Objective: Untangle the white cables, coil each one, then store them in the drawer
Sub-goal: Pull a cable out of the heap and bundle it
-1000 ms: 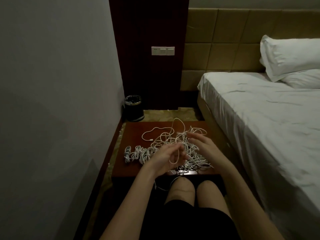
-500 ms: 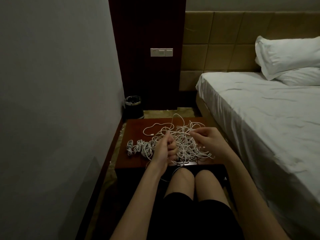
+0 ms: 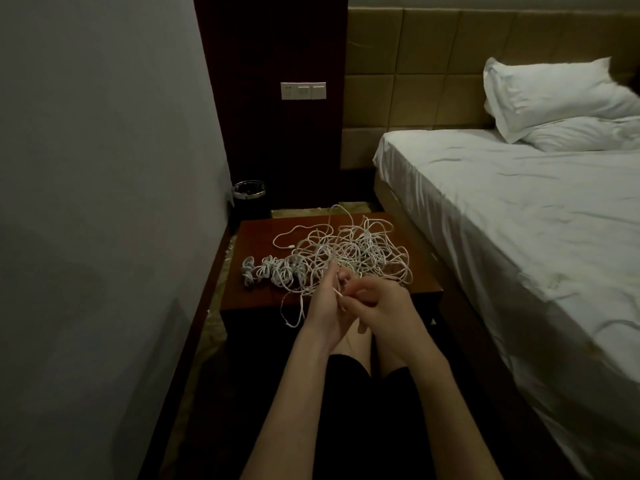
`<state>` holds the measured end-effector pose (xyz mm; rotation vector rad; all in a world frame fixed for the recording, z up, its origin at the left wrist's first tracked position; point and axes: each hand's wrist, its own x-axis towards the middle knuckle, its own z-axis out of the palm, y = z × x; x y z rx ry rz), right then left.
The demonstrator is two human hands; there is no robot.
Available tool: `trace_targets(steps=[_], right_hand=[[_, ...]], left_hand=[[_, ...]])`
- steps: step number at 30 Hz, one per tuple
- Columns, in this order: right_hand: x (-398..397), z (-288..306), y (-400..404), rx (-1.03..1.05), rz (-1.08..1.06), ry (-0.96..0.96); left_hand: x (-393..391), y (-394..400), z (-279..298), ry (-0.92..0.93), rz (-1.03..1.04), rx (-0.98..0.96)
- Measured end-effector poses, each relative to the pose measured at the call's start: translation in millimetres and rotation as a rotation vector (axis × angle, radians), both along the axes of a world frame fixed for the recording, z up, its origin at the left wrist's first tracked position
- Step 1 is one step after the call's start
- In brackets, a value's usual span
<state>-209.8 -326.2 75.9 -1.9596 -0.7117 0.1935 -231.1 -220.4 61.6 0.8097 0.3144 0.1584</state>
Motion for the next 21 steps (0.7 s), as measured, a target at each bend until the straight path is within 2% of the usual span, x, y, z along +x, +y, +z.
trace_targets(steps=[2,5,11,14,17,21], right_hand=[[-4,6,-11,-0.015,0.078,0.034],[-8,14,-23,0.037,0.179,0.114],[-12,3,-25,-0.027,0.082,0.086],[-14,-3,-25,-0.138,0.085,0.044],[-11,-1,-32,-0.272,0.184,0.018],[-9,13,-47,-0.287,0.286,-0.026]], left_hand=[[-7,0,-4,-0.017,0.004,-0.137],[-13,-3,-6,-0.043,0.014,-0.206],[-18,-11,2,-0.097,0.068,-0.281],[-21,-8,1,-0.104,0.038,-0.354],[-26,-3,-3,-0.12,-0.032,-0.336],[-30,1,-5,-0.086,-0.16,-0.275]])
